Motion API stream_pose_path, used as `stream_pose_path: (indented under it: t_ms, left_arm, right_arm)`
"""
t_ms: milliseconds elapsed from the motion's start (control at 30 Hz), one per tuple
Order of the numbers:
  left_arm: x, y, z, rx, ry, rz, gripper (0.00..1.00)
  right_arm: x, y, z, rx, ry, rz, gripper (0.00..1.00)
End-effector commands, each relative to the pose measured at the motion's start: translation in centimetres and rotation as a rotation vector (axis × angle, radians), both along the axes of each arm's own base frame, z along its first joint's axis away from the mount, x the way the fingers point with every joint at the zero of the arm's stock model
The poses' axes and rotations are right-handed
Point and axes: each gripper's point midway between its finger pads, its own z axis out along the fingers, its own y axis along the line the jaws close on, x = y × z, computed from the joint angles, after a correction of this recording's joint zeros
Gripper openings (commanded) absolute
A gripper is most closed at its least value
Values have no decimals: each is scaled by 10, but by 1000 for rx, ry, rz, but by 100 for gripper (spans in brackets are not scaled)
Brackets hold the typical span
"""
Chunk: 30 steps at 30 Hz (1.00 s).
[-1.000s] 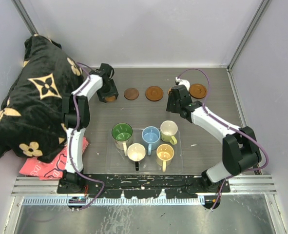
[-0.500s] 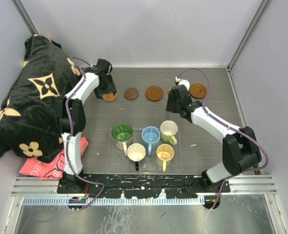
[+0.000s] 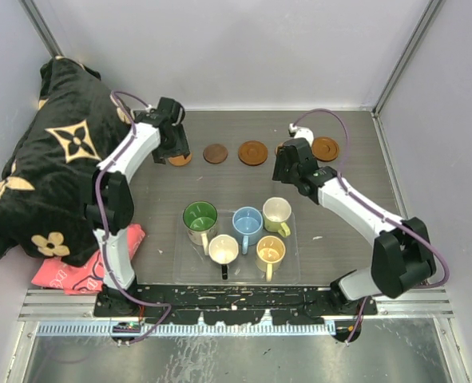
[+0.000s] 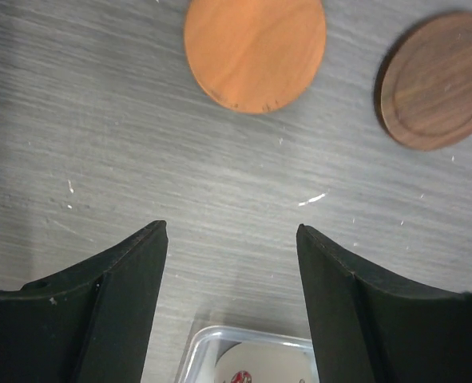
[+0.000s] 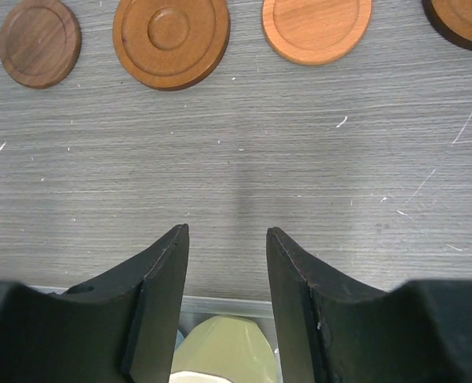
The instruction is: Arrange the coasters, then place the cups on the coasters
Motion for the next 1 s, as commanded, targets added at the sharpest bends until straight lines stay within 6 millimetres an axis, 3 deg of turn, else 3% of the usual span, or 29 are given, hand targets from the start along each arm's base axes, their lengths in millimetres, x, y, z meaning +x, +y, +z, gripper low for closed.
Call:
stream_pose_path:
  t_ms: [0,200,400,667,967]
  left_arm:
    - [-6,-12,49,52,-116,-66,68]
    - [-26,-23,83,-26,-175,-96,70]
    - [-48,-33,96,-55,-199,-133,70]
    - [-67,-37,85,-66,-170,-148,70]
    - [-84,-40,86,-64,-171,-161,70]
  right_arm:
    - [-5,-6,32,-3,-67,-9,50]
    - [-30,-20,44,-32,-48,-9,51]
    - [-74,-30,45,-6,7,15,50]
    - [-136,-15,40,73,66,126,48]
    - [-168,-17,22,79,113,164,48]
